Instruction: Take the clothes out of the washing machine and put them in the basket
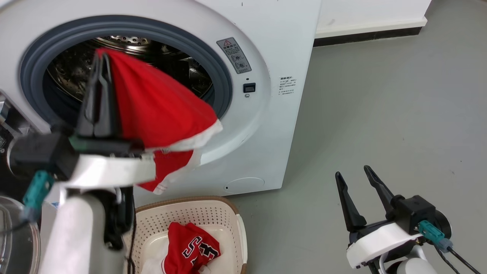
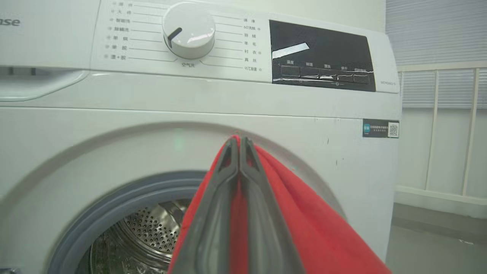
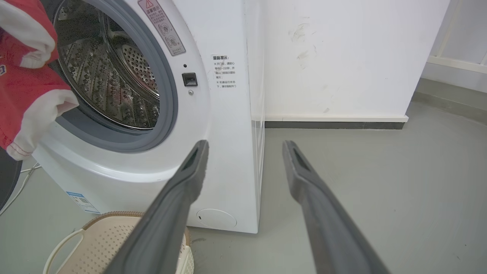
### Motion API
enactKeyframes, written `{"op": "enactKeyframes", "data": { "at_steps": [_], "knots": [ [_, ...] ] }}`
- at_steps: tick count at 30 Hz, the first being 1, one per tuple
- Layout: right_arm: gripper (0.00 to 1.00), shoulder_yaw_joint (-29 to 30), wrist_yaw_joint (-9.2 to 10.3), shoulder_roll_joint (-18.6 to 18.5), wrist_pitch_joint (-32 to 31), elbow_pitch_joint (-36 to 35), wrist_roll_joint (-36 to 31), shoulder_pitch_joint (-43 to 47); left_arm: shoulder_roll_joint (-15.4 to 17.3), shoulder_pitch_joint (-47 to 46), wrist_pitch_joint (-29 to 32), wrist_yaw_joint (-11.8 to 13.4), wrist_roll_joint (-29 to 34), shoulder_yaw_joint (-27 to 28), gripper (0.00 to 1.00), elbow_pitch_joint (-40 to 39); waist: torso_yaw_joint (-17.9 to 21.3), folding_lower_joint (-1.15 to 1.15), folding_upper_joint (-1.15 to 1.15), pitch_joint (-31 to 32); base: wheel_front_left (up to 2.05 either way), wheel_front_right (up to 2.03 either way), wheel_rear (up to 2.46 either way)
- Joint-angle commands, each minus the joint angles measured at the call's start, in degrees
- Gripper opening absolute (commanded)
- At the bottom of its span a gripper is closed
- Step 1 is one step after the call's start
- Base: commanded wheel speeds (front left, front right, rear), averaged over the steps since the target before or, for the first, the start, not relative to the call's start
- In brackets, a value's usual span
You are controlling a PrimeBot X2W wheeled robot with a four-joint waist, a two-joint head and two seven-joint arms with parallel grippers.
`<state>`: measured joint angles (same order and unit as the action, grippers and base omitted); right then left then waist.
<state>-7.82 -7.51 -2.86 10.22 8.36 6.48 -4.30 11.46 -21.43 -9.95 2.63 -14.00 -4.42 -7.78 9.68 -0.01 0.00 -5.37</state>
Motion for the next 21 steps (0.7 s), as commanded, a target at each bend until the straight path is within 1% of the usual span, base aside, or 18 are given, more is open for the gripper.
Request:
{"op": "enactKeyframes", "data": {
  "at_steps": [1,3,4,7,12,14,16,18,21],
  "knots": [
    [1.00,-0.3,0.03,0.0,0.1,-0.4,0.2,0.9,-0.8,4.3,0.9,1.1,-0.2,-0.3,0.00,-2.6,0.2,0.01,0.00,-0.2,0.00,0.00,0.00],
    [1.00,-0.6,0.03,0.0,0.1,-0.5,0.4,1.0,-1.6,8.1,1.5,2.0,-0.6,-0.5,0.00,-4.5,0.5,0.01,0.00,-0.4,0.00,0.00,0.00],
    [1.00,-0.6,0.03,0.0,0.1,-0.5,0.4,1.0,-1.6,8.1,1.5,2.0,-0.6,-0.5,0.00,-4.5,0.5,0.01,0.00,-0.4,0.00,0.00,0.00],
    [1.00,-0.8,0.03,0.0,0.2,-0.3,0.4,1.1,-2.9,14.3,1.3,3.7,-1.2,-0.6,0.00,-5.8,0.9,0.01,0.00,-0.8,0.00,0.00,0.00],
    [1.00,-0.6,0.03,0.0,0.5,-0.2,0.6,0.8,-4.8,23.1,0.9,5.9,-2.1,-0.9,0.00,-3.2,0.6,0.01,0.00,-2.3,0.00,0.00,0.00],
    [1.00,-0.1,0.04,0.0,0.6,-0.2,0.6,1.0,-5.6,25.2,0.5,5.6,-3.3,-1.6,0.00,-0.2,-0.2,0.01,0.00,-3.0,0.00,0.00,0.00],
    [1.00,0.0,0.03,0.0,0.6,-0.3,0.7,0.8,-5.8,25.8,0.2,5.1,-4.1,-2.0,0.00,4.6,-1.1,0.01,0.00,-3.9,0.00,0.00,0.00],
    [1.00,-0.5,0.03,0.0,0.6,-0.3,0.6,-0.3,-6.0,24.7,-0.2,4.8,-5.0,-2.0,0.00,10.6,-1.7,0.01,0.00,-5.3,0.00,0.00,0.00],
    [1.00,-1.0,0.03,0.0,0.8,-0.6,0.5,-2.2,-6.4,20.7,-1.2,3.4,-5.9,-2.3,0.00,20.1,-2.4,0.01,0.00,-8.3,0.00,0.00,0.00]
  ]
}}
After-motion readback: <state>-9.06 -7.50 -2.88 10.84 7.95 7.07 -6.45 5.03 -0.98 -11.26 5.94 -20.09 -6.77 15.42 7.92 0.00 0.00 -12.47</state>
